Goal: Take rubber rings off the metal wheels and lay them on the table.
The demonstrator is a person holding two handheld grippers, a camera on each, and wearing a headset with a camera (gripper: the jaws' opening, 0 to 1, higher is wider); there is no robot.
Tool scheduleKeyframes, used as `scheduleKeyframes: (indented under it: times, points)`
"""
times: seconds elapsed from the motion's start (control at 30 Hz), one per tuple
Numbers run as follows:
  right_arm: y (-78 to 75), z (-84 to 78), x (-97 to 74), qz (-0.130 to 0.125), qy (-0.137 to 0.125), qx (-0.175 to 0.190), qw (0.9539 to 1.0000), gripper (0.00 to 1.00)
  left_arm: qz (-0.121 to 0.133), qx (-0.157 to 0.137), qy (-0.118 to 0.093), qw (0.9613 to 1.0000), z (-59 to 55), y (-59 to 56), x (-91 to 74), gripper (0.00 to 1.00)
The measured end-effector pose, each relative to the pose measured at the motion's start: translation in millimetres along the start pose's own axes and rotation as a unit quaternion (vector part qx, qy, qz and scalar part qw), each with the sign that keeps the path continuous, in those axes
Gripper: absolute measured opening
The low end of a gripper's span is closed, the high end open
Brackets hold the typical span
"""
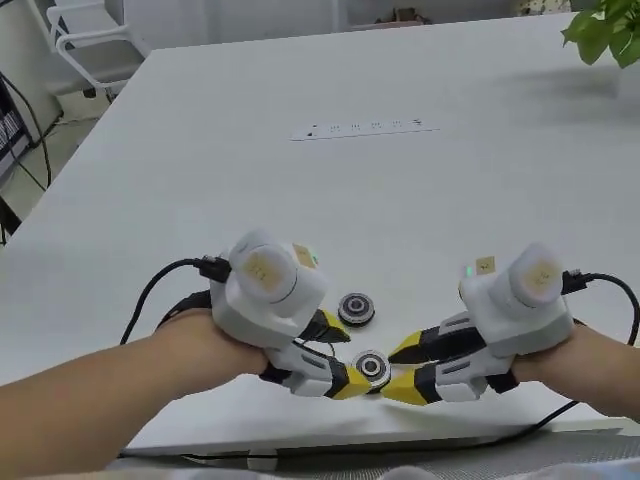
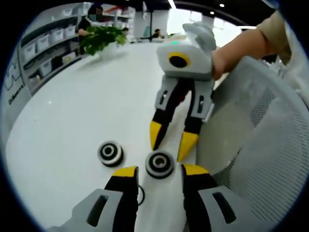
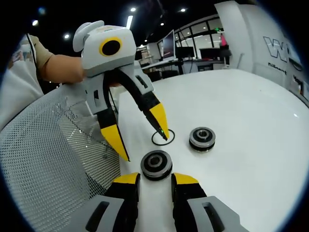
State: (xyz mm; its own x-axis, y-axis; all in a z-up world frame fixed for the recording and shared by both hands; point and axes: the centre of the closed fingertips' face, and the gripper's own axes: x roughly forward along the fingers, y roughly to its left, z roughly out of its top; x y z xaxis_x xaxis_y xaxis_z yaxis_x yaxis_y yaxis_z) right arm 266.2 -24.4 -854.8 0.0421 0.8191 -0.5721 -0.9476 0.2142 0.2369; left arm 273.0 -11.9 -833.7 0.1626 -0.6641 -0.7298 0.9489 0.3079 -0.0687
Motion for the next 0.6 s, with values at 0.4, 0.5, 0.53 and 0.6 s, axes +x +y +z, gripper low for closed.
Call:
scheduleKeyframes:
  times: [0.4, 0.5, 0.53, 0.6]
  points:
    - [-0.9, -1.1, 1.2, 0.0, -0.001, 0.001, 1.0, 0.24, -0.007, 0.005, 0.003, 1.0, 0.4, -3.1, 8.5, 0.27]
    - [-0.8, -0.6, 1.3, 0.0, -0.003, 0.004, 1.0, 0.24, -0.009, 0.008, 0.005, 0.9999, 0.2, -3.0, 11.0, 0.24]
    - [-1.2, -0.6, 1.3, 0.0, -0.003, 0.003, 1.0, 0.24, -0.009, 0.008, 0.005, 0.9999, 0.0, -2.9, 11.7, 0.24]
    - [-1.7, -0.4, 1.2, -0.001, -0.004, 0.004, 1.0, 0.23, -0.007, 0.009, 0.004, 0.9999, 0.9, -2.9, 12.6, 0.22]
